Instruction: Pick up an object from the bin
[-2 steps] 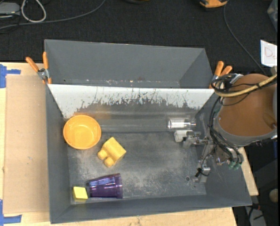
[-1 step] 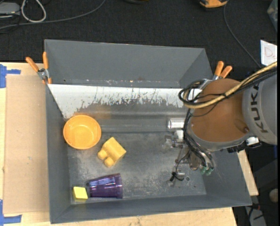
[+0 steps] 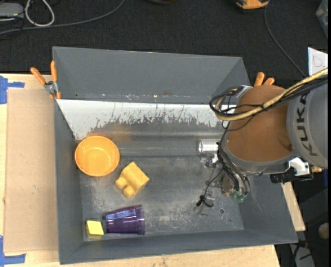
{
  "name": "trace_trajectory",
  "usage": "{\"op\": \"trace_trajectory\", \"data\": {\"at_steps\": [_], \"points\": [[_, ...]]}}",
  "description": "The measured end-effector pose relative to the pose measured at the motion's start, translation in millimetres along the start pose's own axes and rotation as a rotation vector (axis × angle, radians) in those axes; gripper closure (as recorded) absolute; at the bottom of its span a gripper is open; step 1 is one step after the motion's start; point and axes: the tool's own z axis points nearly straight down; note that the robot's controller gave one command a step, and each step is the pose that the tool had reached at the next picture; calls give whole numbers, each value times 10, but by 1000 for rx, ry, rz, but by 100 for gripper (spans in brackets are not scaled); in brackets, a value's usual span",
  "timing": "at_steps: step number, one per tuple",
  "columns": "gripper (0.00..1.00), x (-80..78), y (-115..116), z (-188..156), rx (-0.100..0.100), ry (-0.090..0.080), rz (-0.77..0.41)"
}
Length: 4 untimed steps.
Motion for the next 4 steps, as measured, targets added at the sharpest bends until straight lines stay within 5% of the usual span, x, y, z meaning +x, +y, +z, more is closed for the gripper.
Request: {"op": "trace_trajectory", "data": {"at_steps": [1,2,3,4], "points": [[100,209,497,403,-3,8,-155],[100,209,497,403,-3,8,-155],[0,76,1194,-35,-7,4,-257],[0,81,1168,-16,-3,8,-254]]}}
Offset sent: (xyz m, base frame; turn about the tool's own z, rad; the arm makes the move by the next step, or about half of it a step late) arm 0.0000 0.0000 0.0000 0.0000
